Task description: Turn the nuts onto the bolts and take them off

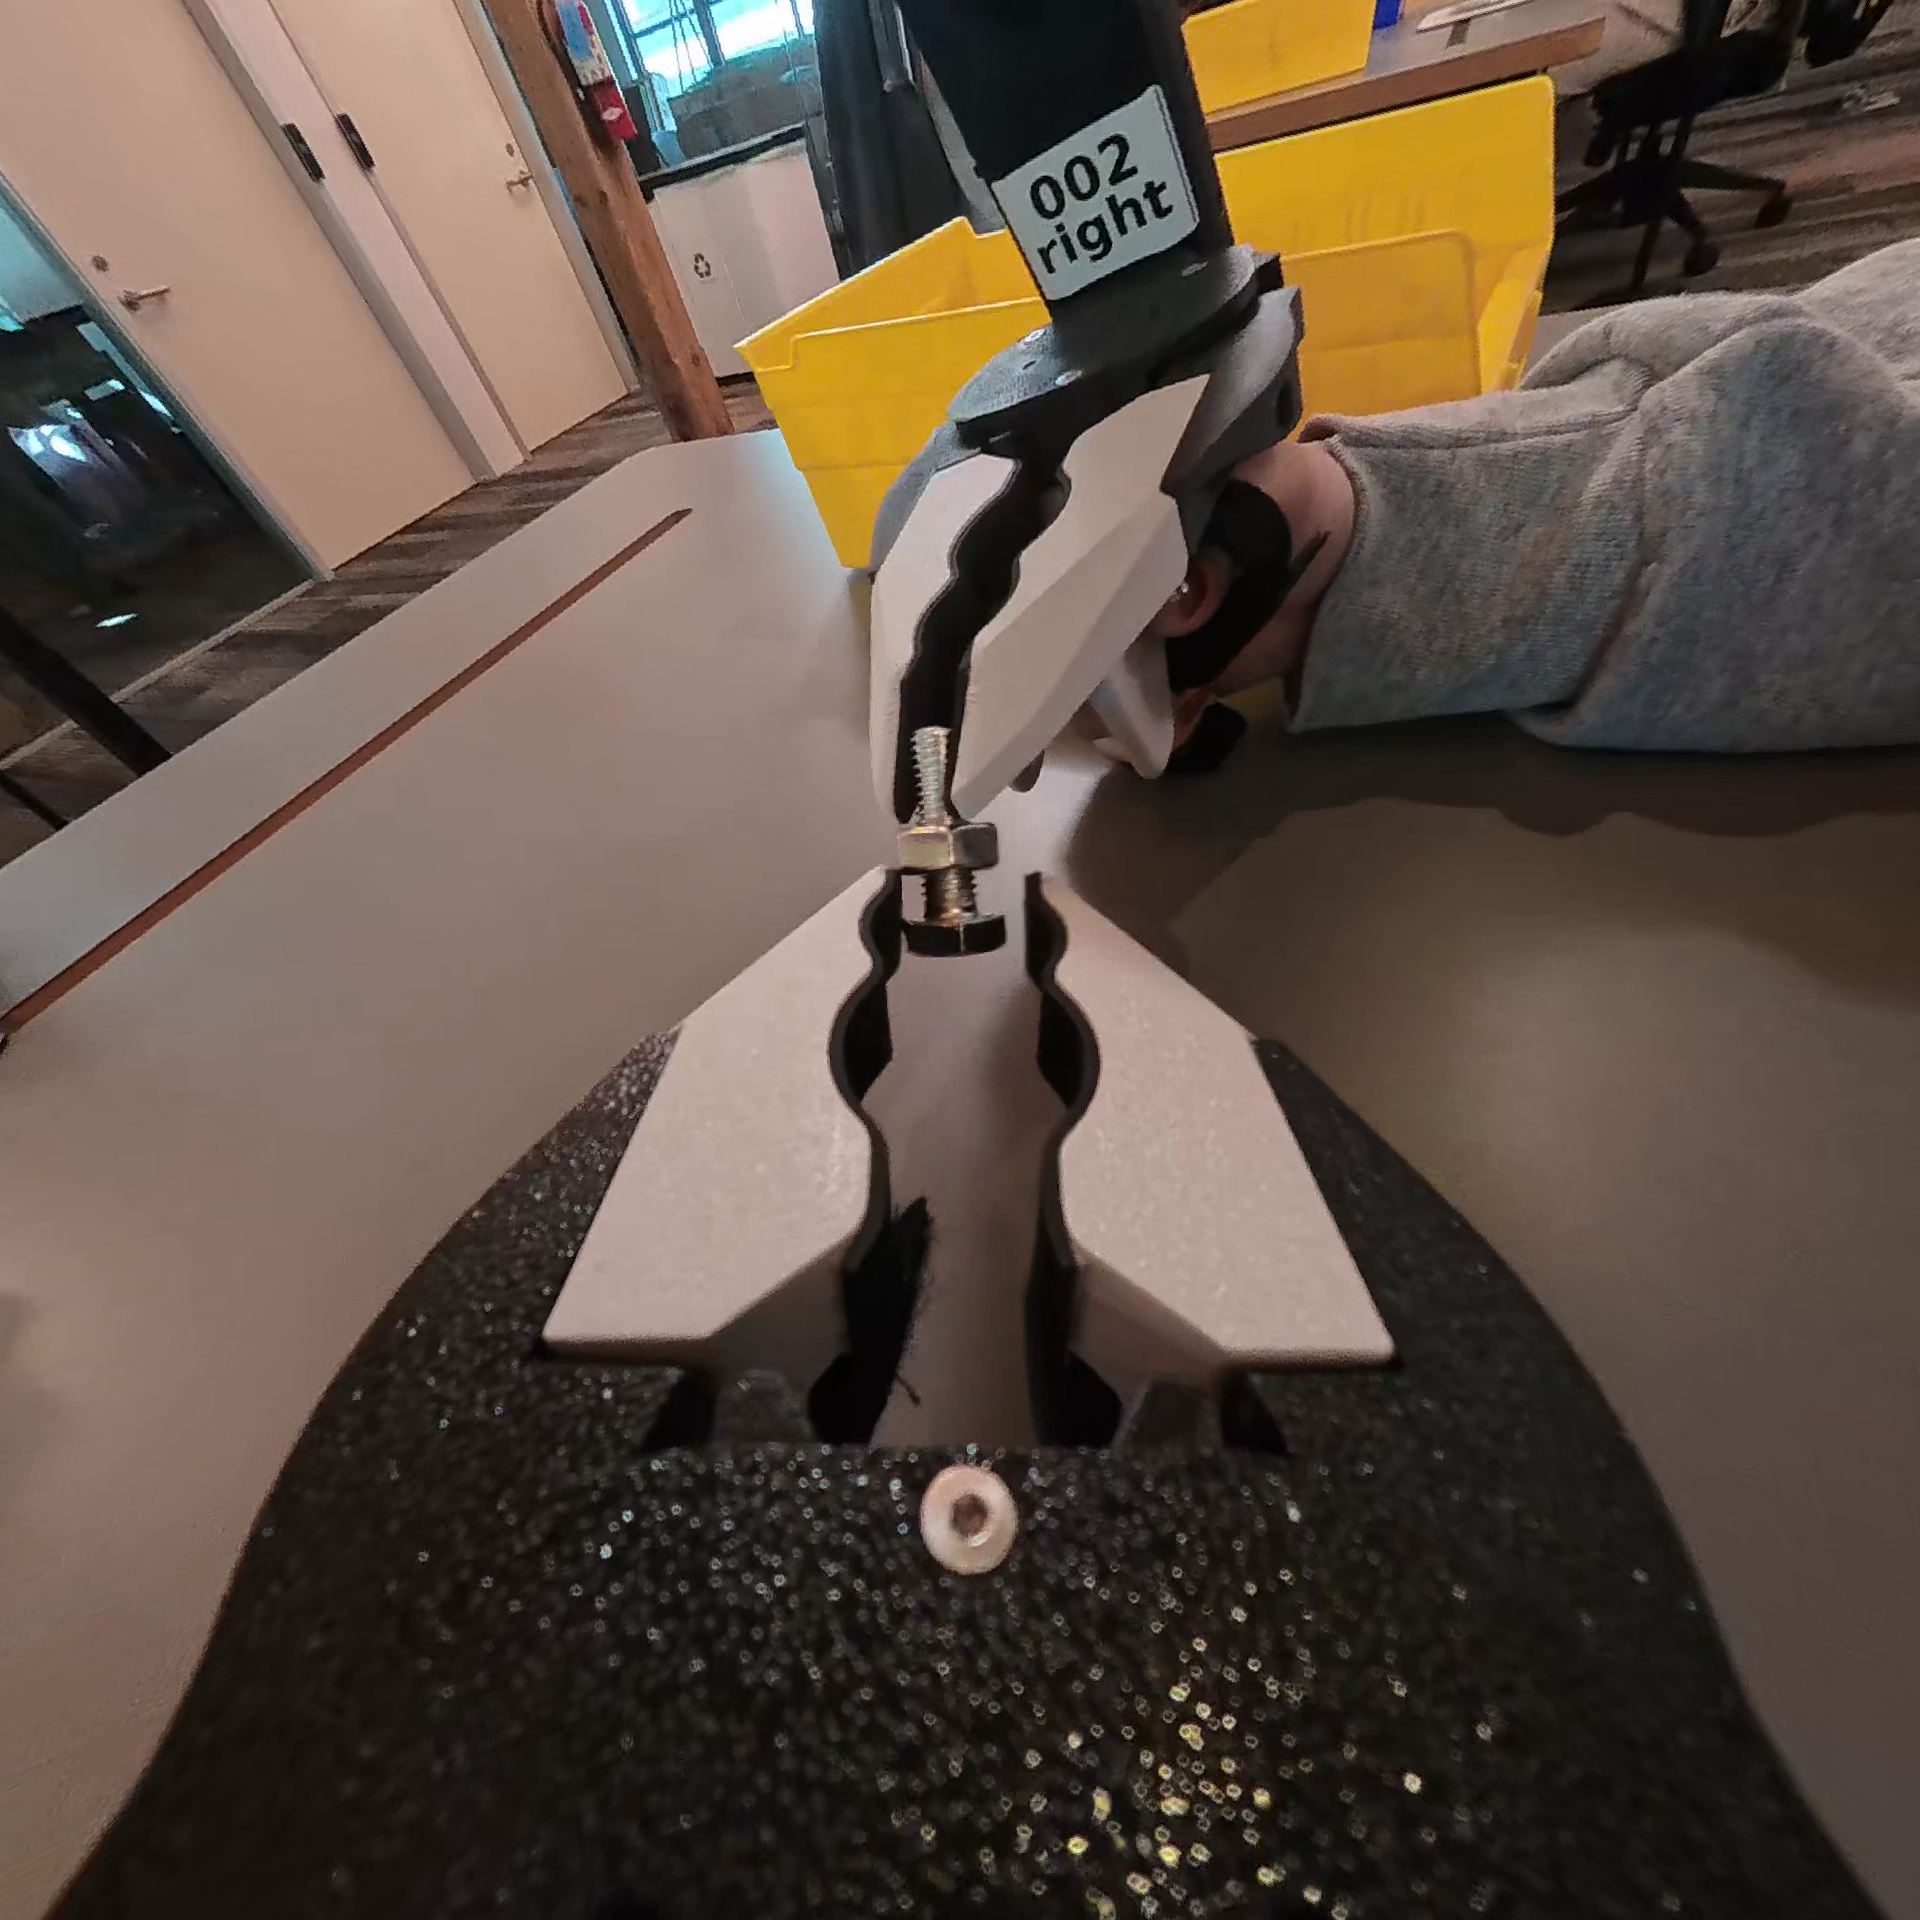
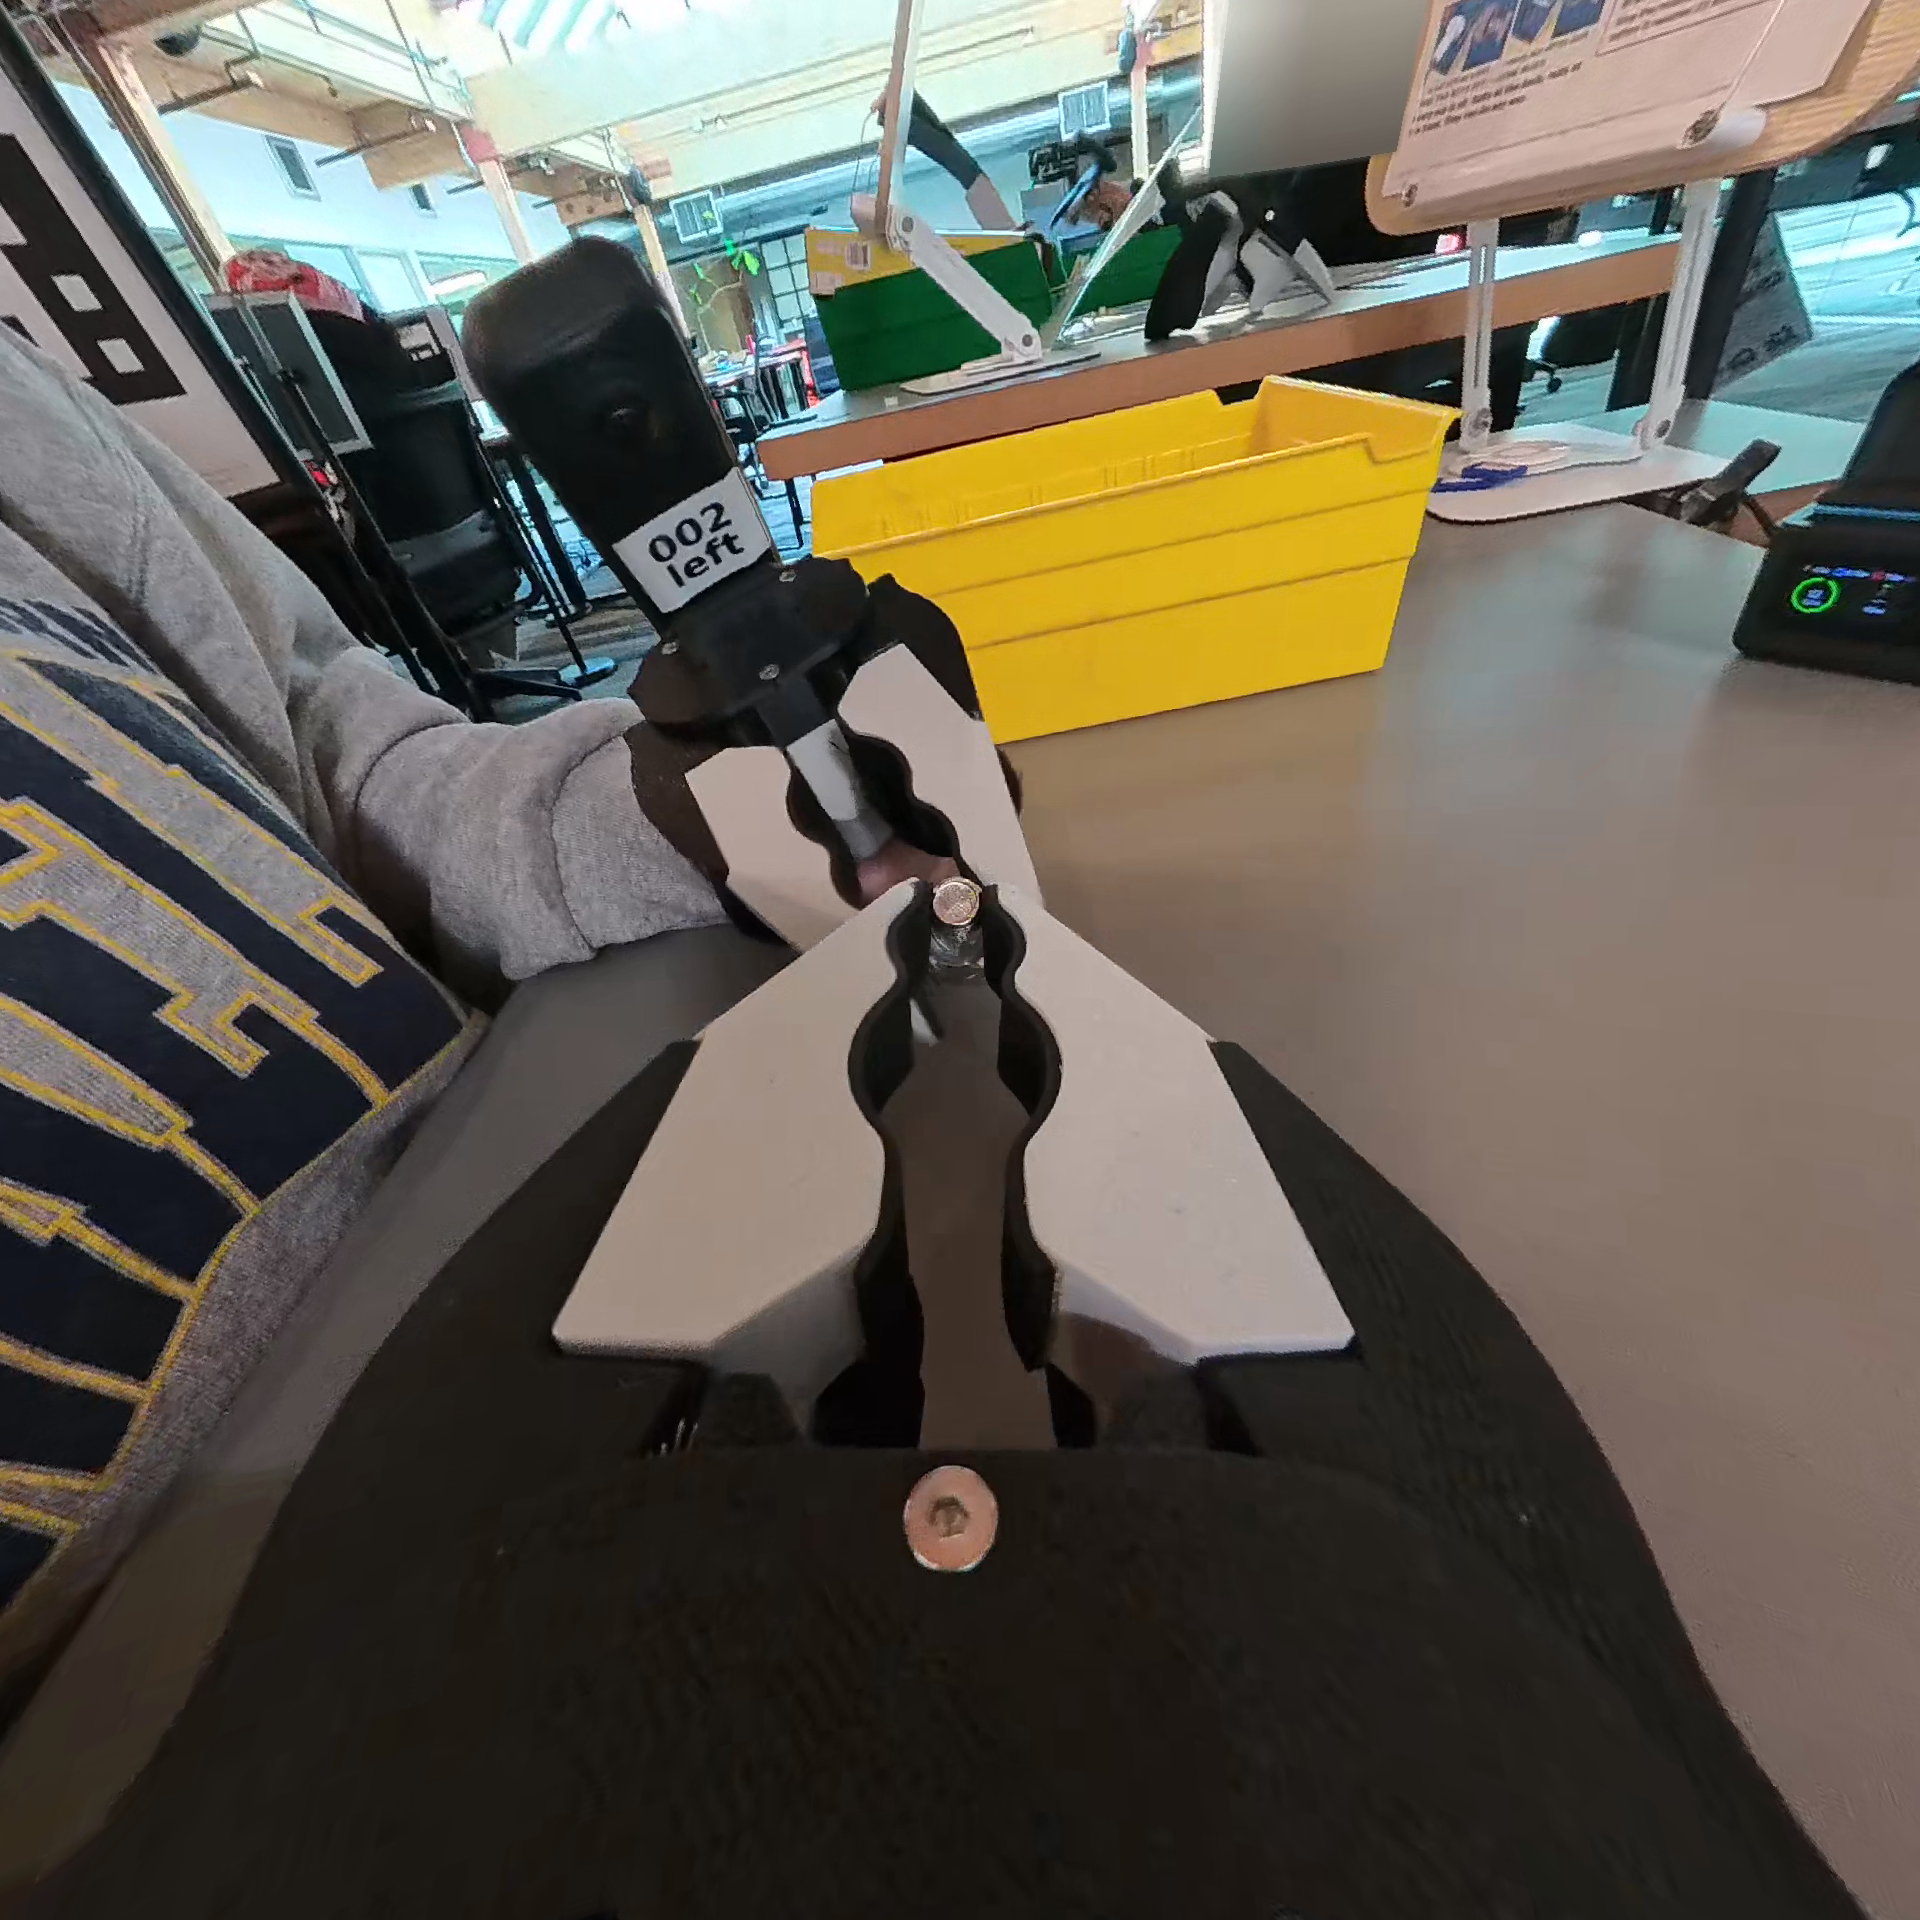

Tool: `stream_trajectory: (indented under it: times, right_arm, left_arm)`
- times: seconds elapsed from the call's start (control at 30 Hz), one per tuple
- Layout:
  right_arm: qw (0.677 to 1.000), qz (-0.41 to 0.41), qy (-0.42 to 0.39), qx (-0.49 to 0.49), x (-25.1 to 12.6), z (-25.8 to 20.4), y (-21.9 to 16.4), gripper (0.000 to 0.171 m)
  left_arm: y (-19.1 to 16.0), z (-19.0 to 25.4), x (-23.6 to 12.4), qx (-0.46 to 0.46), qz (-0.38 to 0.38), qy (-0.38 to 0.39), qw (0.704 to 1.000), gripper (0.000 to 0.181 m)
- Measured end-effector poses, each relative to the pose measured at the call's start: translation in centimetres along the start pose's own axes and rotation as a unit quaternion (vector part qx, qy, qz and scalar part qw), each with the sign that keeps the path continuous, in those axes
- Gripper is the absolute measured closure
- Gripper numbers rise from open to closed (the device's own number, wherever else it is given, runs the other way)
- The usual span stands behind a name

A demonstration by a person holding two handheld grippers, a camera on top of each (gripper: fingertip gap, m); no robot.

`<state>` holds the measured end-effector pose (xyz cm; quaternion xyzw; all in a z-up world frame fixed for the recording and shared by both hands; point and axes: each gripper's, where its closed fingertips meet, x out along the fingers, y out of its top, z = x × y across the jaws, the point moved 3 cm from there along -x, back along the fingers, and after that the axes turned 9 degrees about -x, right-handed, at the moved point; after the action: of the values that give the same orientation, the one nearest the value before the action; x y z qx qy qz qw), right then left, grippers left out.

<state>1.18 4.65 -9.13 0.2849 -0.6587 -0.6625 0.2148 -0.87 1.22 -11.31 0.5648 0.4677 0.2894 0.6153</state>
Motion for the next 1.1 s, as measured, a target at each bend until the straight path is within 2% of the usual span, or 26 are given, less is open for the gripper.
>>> stream_trajectory:
  times: [0.73, 0.93, 0.97, 1.03, 1.1]
  right_arm:
    - [1.0, 0.015, -0.002, -0.023, 0.1, -0.2, 0.4, 0.163]
    - [1.0, 0.021, -0.004, -0.002, 0.1, 0.0, 0.5, 0.163]
    - [1.0, 0.022, -0.005, 0.013, 0.1, 0.1, 0.5, 0.16]
    - [0.999, 0.01, 0.001, 0.051, 0.2, 0.2, 0.2, 0.141]
    - [0.997, -0.03, 0.002, 0.074, 0.3, 0.3, -0.8, 0.131]
  left_arm:
    - [-0.2, -0.3, 0.2, -0.005, -0.009, 0.006, 1.0, 0.163]
    - [-0.1, -0.4, 0.0, -0.005, 0.0, 0.01, 1.0, 0.164]
    - [-0.1, -0.6, 0.0, -0.002, 0.0, 0.017, 1.0, 0.164]
    - [-0.4, -0.9, 0.0, 0.018, -0.01, 0.037, 0.999, 0.164]
    - [-0.9, -1.0, 0.1, 0.047, -0.028, 0.053, 0.997, 0.164]
